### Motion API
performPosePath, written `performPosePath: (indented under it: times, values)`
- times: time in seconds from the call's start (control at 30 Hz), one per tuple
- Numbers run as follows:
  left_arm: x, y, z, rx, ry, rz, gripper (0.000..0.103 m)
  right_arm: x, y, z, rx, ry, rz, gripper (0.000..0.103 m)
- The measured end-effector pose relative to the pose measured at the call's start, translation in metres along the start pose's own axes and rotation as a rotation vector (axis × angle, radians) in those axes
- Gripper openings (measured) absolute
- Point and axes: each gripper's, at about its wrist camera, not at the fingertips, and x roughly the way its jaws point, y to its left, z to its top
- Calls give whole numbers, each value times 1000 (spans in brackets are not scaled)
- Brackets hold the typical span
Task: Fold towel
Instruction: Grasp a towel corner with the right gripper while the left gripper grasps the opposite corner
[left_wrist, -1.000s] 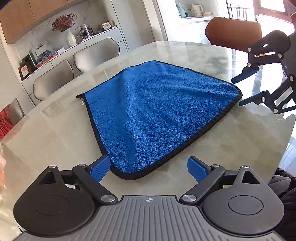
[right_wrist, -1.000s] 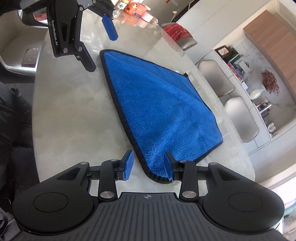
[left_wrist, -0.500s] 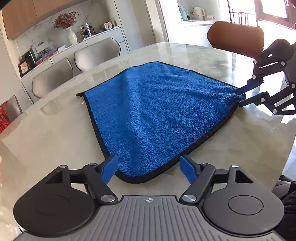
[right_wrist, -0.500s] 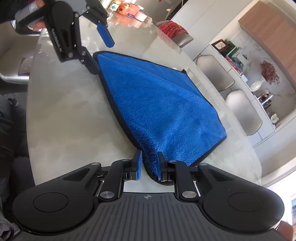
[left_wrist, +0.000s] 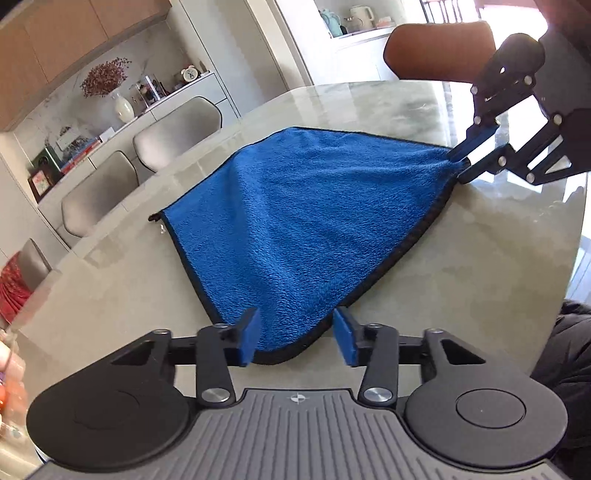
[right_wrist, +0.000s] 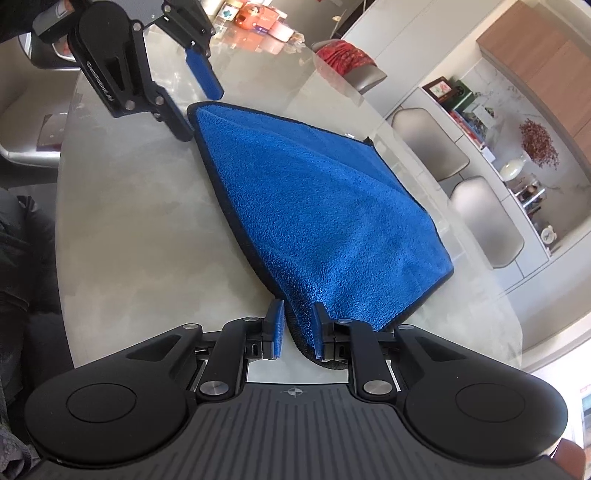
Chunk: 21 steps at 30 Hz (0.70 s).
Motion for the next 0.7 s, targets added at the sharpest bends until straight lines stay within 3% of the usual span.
performPosePath:
  times: [0.03,0.1,0.3,0.43,0.7]
  values:
    - [0,-1,1,9,6,-6,20,0,0,0,4,0,2,15]
    - [0,-4,3,44,34,-1,9,-1,-1,0,18,-2,9,11]
    - [-5,-14,-2,198,44,69,16,-6,-7,0,69,-20,14,7]
    - [-6,-17,-6,339,59,119,29,-9,-11,0,90,-22,17,7]
    - [4,-28,-7,573,118,140,34,-10,-3,2,64,-12,19,7]
